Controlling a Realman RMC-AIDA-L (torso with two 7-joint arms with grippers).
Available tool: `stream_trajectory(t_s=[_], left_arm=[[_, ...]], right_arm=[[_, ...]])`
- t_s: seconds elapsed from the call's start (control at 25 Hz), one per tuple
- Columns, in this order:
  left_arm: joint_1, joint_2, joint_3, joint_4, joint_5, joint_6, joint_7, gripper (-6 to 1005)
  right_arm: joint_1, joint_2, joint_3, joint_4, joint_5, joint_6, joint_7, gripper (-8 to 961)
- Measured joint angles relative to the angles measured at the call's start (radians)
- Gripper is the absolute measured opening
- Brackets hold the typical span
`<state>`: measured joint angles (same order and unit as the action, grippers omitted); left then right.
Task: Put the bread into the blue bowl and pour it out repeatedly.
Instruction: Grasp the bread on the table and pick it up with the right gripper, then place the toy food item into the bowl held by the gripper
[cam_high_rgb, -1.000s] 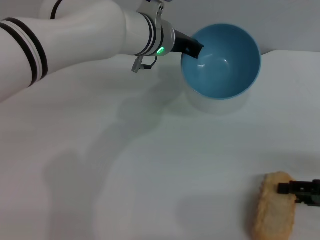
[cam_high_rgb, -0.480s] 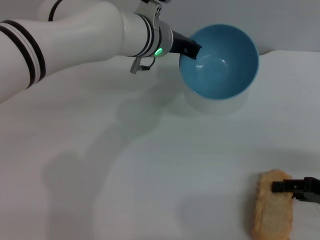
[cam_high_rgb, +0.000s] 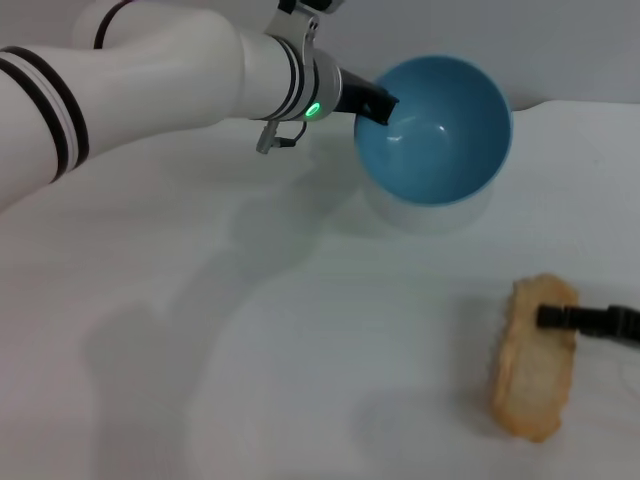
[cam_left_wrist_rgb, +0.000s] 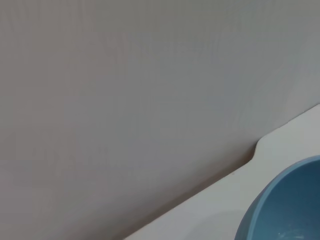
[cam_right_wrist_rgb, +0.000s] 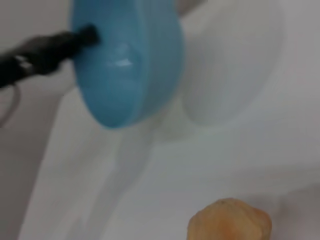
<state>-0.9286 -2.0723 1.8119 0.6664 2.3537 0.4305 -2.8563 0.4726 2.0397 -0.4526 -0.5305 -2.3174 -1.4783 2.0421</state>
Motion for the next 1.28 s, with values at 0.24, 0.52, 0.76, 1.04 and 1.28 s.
stream_trajectory(t_s=[0.24, 0.52, 0.76, 1.04, 1.28], left_arm=[[-0.009, -0.001, 0.008, -0.002, -0.002, 0.090, 0.001, -2], [-0.024, -0.004, 0.084, 0.009, -0.111, 0.201, 0.010, -2], [-0.021, -0.004, 0.130, 0.023, -0.192, 0.203, 0.015, -2], [-0.018, -0.004, 0.132, 0.028, -0.208, 0.195, 0.015, -2], [-0.017, -0.002, 0.136, 0.022, -0.219, 0.177, 0.015, -1]], right_arm=[[-0.008, 0.005, 0.000, -0.205, 0.194, -0.168, -0.056, 360], [0.011, 0.015, -0.003, -0.291, 0.360, -0.162, -0.098, 336], [0.069, 0.026, -0.037, -0.153, 0.380, -0.029, -0.193, 302], [0.101, 0.027, -0.137, -0.034, 0.371, 0.133, -0.221, 243], [0.104, 0.028, -0.147, 0.012, 0.375, 0.168, -0.280, 248]])
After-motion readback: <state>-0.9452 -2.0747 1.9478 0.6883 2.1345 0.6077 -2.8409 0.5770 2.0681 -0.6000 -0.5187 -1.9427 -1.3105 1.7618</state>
